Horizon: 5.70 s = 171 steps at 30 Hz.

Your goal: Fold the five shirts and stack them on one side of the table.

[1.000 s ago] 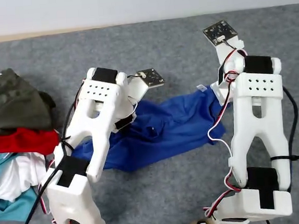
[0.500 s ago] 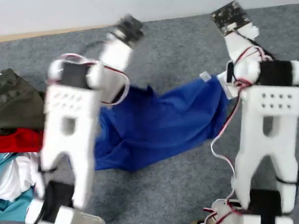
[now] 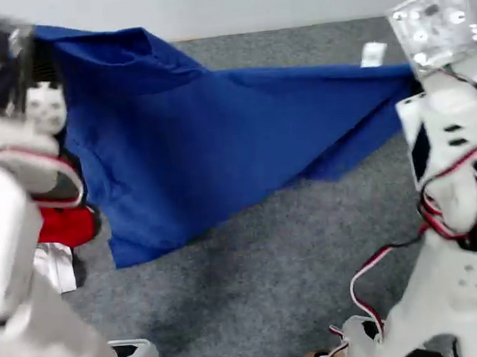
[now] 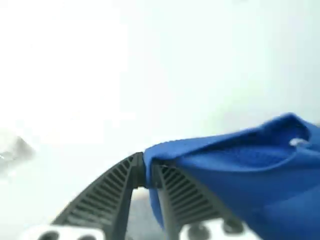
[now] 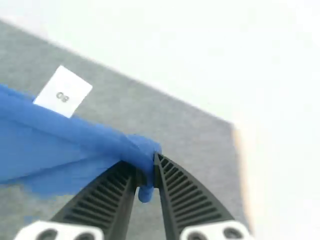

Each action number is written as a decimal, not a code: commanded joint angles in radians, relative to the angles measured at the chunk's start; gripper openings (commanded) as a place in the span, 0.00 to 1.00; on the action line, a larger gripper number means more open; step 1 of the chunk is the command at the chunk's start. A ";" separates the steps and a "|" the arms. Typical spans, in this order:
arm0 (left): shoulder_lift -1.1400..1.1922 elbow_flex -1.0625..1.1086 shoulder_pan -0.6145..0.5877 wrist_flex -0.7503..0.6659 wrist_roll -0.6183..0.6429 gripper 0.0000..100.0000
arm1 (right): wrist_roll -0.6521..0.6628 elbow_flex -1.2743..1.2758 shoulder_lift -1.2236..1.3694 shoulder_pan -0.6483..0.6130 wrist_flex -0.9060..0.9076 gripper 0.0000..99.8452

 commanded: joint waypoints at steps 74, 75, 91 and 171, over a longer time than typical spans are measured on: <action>0.356 0.803 -0.072 -0.956 -0.428 0.00 | 0.256 0.505 0.460 -0.044 -1.017 0.01; 0.407 0.743 -0.072 -0.956 -0.428 0.00 | 0.256 0.443 0.510 -0.050 -1.017 0.01; 0.985 -0.024 -0.066 -0.736 -0.569 0.00 | 0.328 -0.181 1.038 -0.114 -0.963 0.01; -0.032 1.573 0.339 0.183 -0.592 0.03 | 0.407 -0.037 0.769 -0.044 0.237 0.01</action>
